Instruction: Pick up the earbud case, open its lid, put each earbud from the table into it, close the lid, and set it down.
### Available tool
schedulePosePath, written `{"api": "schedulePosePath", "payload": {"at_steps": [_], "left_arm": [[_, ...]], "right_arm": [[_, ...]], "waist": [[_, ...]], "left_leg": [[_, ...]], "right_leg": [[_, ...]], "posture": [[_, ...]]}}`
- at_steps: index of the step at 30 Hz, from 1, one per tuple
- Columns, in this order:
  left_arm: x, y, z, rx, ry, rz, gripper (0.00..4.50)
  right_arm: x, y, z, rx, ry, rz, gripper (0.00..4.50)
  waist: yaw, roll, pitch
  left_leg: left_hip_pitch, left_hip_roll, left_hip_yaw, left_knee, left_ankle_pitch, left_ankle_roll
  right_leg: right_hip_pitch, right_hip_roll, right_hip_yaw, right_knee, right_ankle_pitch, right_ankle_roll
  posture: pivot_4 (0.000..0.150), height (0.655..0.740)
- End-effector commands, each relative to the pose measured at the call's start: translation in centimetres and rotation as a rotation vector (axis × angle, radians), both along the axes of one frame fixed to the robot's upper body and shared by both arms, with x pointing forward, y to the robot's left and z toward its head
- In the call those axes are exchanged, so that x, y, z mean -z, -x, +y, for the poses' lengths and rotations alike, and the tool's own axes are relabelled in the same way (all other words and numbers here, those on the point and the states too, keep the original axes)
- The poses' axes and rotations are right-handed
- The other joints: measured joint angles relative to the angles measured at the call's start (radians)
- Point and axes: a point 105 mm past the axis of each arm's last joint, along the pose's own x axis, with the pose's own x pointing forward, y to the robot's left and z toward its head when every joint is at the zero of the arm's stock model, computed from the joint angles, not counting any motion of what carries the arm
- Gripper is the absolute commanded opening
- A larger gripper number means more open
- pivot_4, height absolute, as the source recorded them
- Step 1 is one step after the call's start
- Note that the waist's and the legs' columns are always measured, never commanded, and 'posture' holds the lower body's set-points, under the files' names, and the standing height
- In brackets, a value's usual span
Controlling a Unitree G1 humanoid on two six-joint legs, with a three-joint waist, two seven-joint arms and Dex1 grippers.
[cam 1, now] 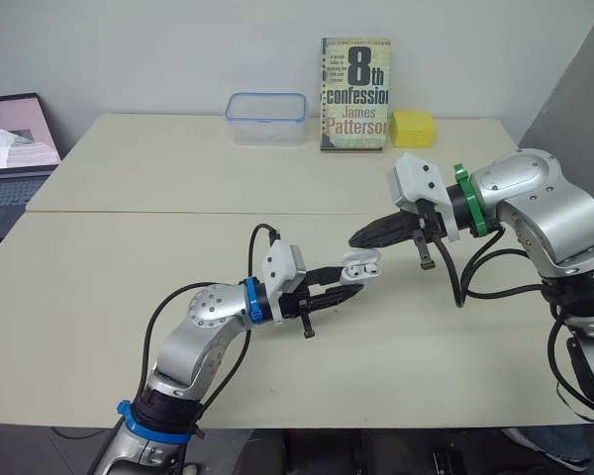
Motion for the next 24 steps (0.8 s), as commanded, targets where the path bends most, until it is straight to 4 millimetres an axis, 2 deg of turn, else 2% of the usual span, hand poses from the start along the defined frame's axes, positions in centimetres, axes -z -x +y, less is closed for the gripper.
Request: {"api": "schedulePosePath", "payload": {"at_steps": [1,7,12,16,20,24], "left_arm": [[-1.4,0.1,0.1,-0.01,0.031,-0.07,0.8],[-1.6,-0.2,0.2,-0.032,0.043,-0.08,0.8],[-1.8,-0.1,0.0,-0.033,0.054,-0.08,0.8],[-1.3,-0.5,0.1,-0.057,0.052,-0.011,0.8],[1.5,-1.7,0.5,-0.1,-0.025,0.322,0.8],[3.3,-2.9,1.1,-0.163,-0.063,0.618,0.8]], "right_arm": [[-0.2,1.0,-0.2,-0.041,0.041,0.011,0.0],[0.4,2.1,-0.5,-0.061,0.069,0.048,0.0],[1.7,2.5,-0.9,-0.051,0.087,0.049,0.0],[0.7,1.8,-0.9,-0.002,0.03,-0.005,0.0],[-0.4,0.8,-1.8,0.09,-0.031,-0.127,0.0],[1.1,1.1,-3.0,0.162,-0.029,-0.171,0.0]], "waist": [[0.0,0.0,0.0],[0.0,0.0,0.0],[0.001,0.0,0.0],[0.0,0.0,0.0],[0.0,0.0,0.0],[0.003,0.0,0.0]], "left_leg": [[0.0,0.0,0.0,0.0,0.0,0.0],[0.0,0.0,0.0,0.0,0.0,0.0],[0.0,0.0,0.0,0.0,0.0,0.0],[0.0,0.0,0.001,0.0,0.0,0.0],[-0.001,-0.001,0.0,0.0,0.0,0.0],[-0.001,-0.002,-0.002,0.001,0.0,0.0]], "right_leg": [[0.0,0.0,0.0,0.0,0.0,0.0],[0.0,0.0,0.0,0.0,0.0,0.0],[0.0,0.0,0.0,0.0,0.0,0.0],[-0.001,-0.001,0.0,0.0,0.0,0.0],[-0.001,-0.001,-0.001,0.0,0.0,0.0],[0.0,-0.001,-0.002,0.0,0.0,0.001]], "posture": [[0.15,0.74],[0.15,0.74],[0.15,0.74],[0.15,0.74],[0.15,0.74],[0.15,0.74]]}}
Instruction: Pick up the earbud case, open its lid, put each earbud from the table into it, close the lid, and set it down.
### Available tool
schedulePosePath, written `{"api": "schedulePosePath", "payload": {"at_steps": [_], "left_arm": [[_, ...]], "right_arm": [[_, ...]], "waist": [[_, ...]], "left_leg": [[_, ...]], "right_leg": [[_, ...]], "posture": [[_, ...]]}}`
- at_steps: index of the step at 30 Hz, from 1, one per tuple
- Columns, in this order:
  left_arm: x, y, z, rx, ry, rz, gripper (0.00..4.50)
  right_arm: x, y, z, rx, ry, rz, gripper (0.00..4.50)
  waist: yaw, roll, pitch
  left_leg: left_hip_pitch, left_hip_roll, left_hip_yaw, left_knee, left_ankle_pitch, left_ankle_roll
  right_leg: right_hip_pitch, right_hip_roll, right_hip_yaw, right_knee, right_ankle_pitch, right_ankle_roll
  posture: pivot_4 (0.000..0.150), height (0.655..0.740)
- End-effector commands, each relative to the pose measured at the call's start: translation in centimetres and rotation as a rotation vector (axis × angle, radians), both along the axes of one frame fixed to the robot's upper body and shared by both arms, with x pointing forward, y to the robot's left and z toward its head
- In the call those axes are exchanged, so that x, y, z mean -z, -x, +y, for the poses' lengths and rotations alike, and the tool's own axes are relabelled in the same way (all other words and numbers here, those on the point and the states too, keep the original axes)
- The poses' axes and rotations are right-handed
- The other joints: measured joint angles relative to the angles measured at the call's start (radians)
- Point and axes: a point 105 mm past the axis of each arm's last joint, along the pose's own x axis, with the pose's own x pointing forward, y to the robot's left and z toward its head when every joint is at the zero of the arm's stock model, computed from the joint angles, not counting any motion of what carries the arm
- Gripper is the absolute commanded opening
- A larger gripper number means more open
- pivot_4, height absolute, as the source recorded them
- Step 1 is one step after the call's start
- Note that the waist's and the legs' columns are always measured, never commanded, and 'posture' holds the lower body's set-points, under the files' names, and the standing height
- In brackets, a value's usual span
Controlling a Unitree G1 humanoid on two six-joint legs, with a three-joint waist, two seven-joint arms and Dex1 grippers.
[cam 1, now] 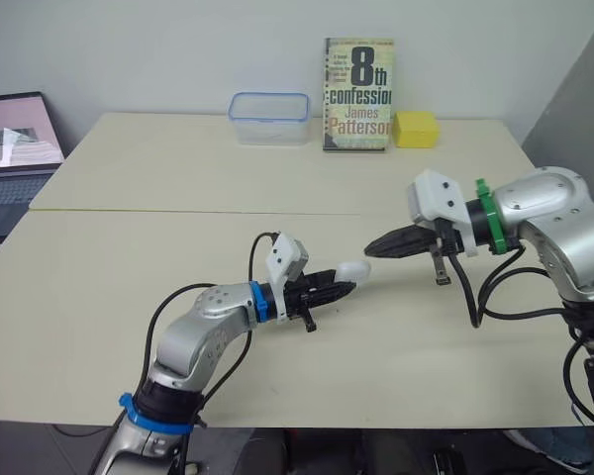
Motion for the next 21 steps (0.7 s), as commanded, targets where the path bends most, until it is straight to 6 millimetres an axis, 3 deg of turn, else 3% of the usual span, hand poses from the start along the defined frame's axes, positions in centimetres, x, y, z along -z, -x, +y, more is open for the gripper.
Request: {"api": "schedulePosePath", "payload": {"at_steps": [1,5,11,13,18,21], "left_arm": [[0.5,-0.8,0.3,-0.044,0.014,0.209,0.8],[2.1,-1.2,0.5,-0.055,-0.039,0.372,0.8],[4.3,-2.4,2.2,-0.132,-0.139,0.547,0.8],[4.7,-2.6,2.8,-0.146,-0.168,0.553,1.51],[5.3,-2.2,4.0,-0.129,-0.257,0.493,2.81],[5.1,-2.0,6.3,-0.154,-0.334,0.379,3.67]], "right_arm": [[0.5,0.8,-0.7,0.038,0.001,-0.072,0.0],[2.5,1.8,-1.4,0.091,0.007,-0.049,0.0],[3.4,2.3,-1.4,0.14,-0.007,-0.019,0.0],[3.5,2.1,-1.6,0.153,-0.003,-0.019,0.0],[4.2,2.0,-2.4,0.191,0.021,0.0,0.0],[4.3,2.3,-2.5,0.158,0.038,-0.011,0.0]], "waist": [[0.001,0.0,0.0],[-0.001,0.0,0.0],[-0.007,0.0,0.0],[-0.008,0.0,0.0],[-0.013,0.0,0.0],[-0.029,0.0,-0.001]], "left_leg": [[0.0,0.0,-0.001,0.0,0.0,0.0],[-0.001,0.0,0.0,0.0,0.0,0.0],[0.002,-0.001,0.0,0.0,0.002,-0.003],[0.004,-0.001,0.001,-0.001,0.002,-0.003],[0.005,0.0,0.001,-0.001,0.002,-0.004],[0.007,0.0,0.001,-0.002,0.002,-0.004]], "right_leg": [[0.0,0.0,-0.001,0.0,0.0,0.0],[-0.001,-0.001,0.0,0.0,0.0,0.0],[0.001,0.0,0.0,0.001,0.0,0.001],[0.003,0.001,0.001,0.001,0.0,0.001],[0.003,0.001,0.002,0.001,0.0,0.001],[0.004,0.001,0.003,0.001,0.0,0.001]], "posture": [[0.15,0.74],[0.15,0.74],[0.15,0.74],[0.15,0.74],[0.15,0.74],[0.15,0.74]]}}
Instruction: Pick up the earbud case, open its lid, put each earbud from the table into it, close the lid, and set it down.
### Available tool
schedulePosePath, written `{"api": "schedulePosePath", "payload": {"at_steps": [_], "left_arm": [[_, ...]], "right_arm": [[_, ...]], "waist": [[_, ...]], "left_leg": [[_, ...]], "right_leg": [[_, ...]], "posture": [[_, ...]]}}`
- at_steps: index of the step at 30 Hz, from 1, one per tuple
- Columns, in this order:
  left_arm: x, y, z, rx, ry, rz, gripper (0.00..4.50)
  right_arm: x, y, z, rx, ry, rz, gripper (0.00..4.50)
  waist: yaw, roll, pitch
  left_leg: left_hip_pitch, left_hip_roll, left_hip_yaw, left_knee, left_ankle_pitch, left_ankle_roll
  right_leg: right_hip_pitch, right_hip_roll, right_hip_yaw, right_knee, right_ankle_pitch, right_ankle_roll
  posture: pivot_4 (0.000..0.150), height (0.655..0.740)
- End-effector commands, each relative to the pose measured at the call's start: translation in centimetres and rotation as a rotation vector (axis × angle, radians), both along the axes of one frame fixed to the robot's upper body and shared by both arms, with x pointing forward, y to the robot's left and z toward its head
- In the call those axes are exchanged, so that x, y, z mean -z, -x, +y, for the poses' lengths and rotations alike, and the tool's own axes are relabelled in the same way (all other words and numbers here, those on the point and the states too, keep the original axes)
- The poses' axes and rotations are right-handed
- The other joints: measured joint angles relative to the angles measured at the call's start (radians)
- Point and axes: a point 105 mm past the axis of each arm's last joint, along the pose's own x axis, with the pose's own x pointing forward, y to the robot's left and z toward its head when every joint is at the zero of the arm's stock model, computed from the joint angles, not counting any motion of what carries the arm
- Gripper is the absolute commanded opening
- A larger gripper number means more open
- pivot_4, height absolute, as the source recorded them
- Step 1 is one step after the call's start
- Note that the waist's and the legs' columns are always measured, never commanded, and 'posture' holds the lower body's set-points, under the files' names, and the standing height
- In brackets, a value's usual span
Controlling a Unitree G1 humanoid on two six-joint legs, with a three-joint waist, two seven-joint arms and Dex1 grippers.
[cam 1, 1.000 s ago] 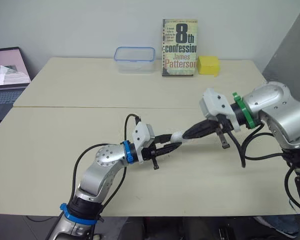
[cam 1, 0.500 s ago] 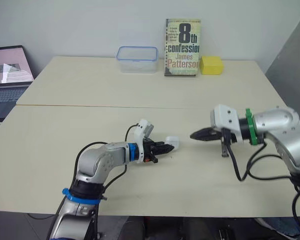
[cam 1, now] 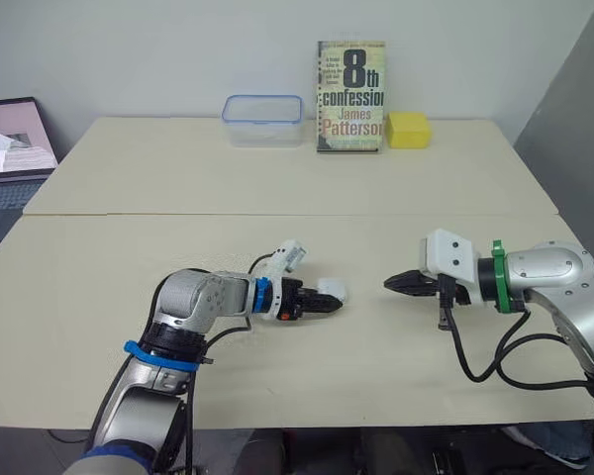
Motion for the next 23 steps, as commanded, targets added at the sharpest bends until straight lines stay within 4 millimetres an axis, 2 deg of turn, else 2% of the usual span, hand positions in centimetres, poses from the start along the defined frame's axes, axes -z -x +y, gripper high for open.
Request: {"api": "schedulePosePath", "payload": {"at_steps": [1,3,5,8,15,21,23], "left_arm": [[1.6,-0.3,5.0,-0.095,-0.203,-0.106,3.95],[0.8,0.0,6.6,-0.089,-0.255,-0.221,4.49],[-0.1,0.5,8.3,-0.076,-0.317,-0.353,4.5],[-1.2,1.1,10.7,-0.078,-0.39,-0.484,4.5],[-6.5,2.8,12.9,-0.034,-0.398,-0.83,4.5],[-8.4,3.8,14.6,-0.078,-0.419,-0.892,4.5],[-8.4,4.0,14.9,-0.073,-0.428,-0.892,4.5]], "right_arm": [[-0.6,0.3,-0.4,-0.037,0.025,-0.055,0.0],[-0.5,0.4,-0.6,-0.056,0.036,-0.069,0.36],[-0.6,0.6,-0.7,-0.074,0.023,-0.067,0.85],[-1.0,0.5,-0.9,-0.095,0.012,-0.077,1.96],[-2.5,0.2,-2.0,-0.172,0.052,-0.126,4.43],[-3.6,-0.9,-2.7,-0.193,0.062,-0.147,4.47],[-3.7,-1.2,-2.7,-0.2,0.066,-0.151,4.47]], "waist": [[-0.012,0.0,0.0],[-0.018,0.0,0.0],[-0.021,0.0,0.0],[-0.017,0.0,0.0],[0.007,0.0,0.001],[0.014,0.001,0.001],[0.014,0.001,0.001]], "left_leg": [[0.001,0.0,0.001,-0.001,0.0,0.0],[0.004,0.001,0.002,-0.002,0.0,0.0],[0.007,0.002,0.003,-0.004,0.0,0.0],[0.008,0.007,0.002,-0.007,0.0,0.0],[-0.001,0.012,0.004,-0.004,-0.001,0.0],[-0.004,0.011,0.004,-0.002,-0.001,0.0],[-0.004,0.012,0.005,-0.002,-0.001,0.0]], "right_leg": [[0.0,0.0,0.001,0.0,0.0,0.0],[0.001,0.0,0.003,0.0,0.0,0.0],[0.001,0.001,0.004,0.0,0.0,-0.001],[0.001,0.003,0.005,0.0,0.0,-0.002],[-0.004,0.003,0.003,-0.003,0.0,-0.003],[-0.006,0.004,0.002,-0.002,0.001,-0.004],[-0.007,0.005,0.002,-0.002,0.001,-0.004]], "posture": [[0.15,0.74],[0.15,0.74],[0.15,0.74],[0.15,0.74],[0.15,0.74],[0.15,0.74],[0.15,0.74]]}}
